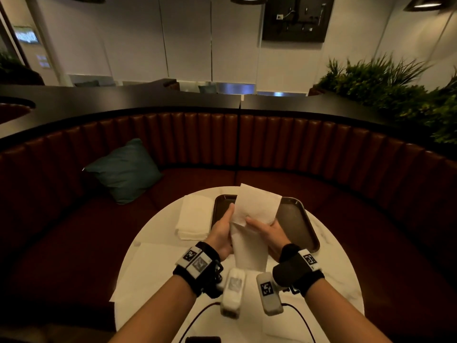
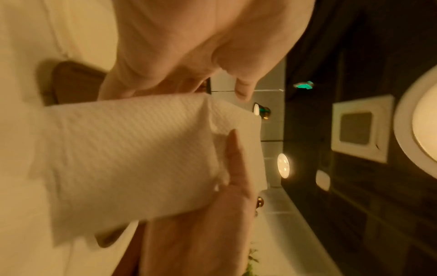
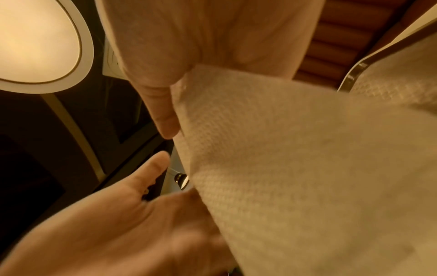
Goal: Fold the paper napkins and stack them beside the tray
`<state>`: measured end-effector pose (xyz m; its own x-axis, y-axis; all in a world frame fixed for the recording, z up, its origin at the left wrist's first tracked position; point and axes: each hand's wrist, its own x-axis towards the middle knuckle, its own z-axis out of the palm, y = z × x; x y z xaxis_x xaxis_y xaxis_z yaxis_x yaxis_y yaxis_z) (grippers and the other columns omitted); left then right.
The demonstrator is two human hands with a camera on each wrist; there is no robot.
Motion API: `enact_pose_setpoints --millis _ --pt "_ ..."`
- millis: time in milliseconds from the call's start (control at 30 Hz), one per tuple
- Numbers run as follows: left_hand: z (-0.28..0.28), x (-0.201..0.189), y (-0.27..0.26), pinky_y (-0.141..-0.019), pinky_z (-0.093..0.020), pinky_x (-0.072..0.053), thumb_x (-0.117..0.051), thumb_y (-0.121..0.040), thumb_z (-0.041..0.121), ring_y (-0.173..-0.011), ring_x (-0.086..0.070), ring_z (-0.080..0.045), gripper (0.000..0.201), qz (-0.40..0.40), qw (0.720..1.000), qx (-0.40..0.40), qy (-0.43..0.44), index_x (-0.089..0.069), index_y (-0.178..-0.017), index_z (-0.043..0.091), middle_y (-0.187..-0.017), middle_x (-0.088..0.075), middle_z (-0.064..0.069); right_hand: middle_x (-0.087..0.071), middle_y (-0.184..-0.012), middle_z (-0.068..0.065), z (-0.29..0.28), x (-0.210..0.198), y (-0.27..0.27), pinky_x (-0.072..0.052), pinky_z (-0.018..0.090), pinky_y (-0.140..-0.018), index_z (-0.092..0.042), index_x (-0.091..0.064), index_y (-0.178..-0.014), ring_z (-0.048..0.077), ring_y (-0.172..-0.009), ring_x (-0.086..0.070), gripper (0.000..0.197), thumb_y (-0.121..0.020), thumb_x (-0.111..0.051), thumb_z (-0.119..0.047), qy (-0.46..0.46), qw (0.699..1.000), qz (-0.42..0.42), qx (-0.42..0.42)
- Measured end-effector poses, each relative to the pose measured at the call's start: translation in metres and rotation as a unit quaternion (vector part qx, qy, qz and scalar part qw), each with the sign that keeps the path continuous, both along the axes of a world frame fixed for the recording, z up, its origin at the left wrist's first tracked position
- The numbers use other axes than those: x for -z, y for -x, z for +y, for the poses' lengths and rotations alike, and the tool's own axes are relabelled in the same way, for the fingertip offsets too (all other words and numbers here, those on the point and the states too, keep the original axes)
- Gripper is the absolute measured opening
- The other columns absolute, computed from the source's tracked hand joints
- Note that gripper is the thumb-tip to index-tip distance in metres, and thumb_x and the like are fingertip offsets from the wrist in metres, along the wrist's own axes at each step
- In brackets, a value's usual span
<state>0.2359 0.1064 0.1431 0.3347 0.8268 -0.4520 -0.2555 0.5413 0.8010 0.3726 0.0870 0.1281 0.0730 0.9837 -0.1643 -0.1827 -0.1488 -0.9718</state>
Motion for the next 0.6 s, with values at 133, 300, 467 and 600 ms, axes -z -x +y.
enact_pose_setpoints --millis 133,300,467,600 --pt "0.009 -0.006 0.005 -0.082 -0.044 -0.049 -0.039 -0.101 0.04 -0.099 -0.06 -0.032 0.044 -0.121 0.99 -0.053 0.044 -0.059 -0.124 0.008 -0.107 -0.066 -0.018 -0.058 -0.125 0.01 -0.002 0.003 0.011 -0.045 0.051 -0.102 -0.017 -0.038 -0.135 0.028 -0.113 -0.057 0.126 -0.027 -0.092 -0.052 0.006 1.0 0.006 -0.017" --pt "0.029 0.008 0.021 -0.086 -0.046 -0.051 -0.056 -0.095 0.026 -0.111 -0.059 -0.034 0.042 -0.124 0.984 -0.12 0.039 -0.053 -0.131 0.005 -0.119 -0.064 -0.019 -0.06 -0.115 0.002 -0.002 0.002 0.021 -0.052 0.039 -0.086 -0.025 -0.044 -0.127 0.02 -0.106 -0.058 0.068 -0.069 -0.081 -0.022 -0.004 0.999 0.012 -0.047" --pt "0.054 0.011 0.036 -0.081 -0.04 -0.053 -0.054 -0.093 0.003 -0.11 -0.058 -0.031 0.049 -0.115 0.981 -0.155 -0.031 -0.048 -0.14 0.015 -0.126 -0.06 -0.015 -0.061 -0.118 0.002 0.009 -0.004 0.035 -0.052 0.038 -0.083 -0.029 -0.046 -0.123 0.022 -0.106 -0.06 0.049 -0.08 -0.068 -0.036 0.009 0.999 0.018 -0.044" --pt "0.075 0.007 0.052 -0.095 -0.05 -0.05 -0.051 -0.092 -0.004 -0.112 -0.06 -0.034 0.052 -0.106 0.976 -0.178 -0.062 -0.047 -0.139 0.018 -0.127 -0.059 -0.018 -0.07 -0.11 0.003 0.011 -0.01 0.038 -0.053 0.039 -0.093 -0.018 -0.061 -0.115 0.023 -0.104 -0.066 0.037 -0.081 -0.072 -0.029 0.015 0.996 -0.024 -0.084"
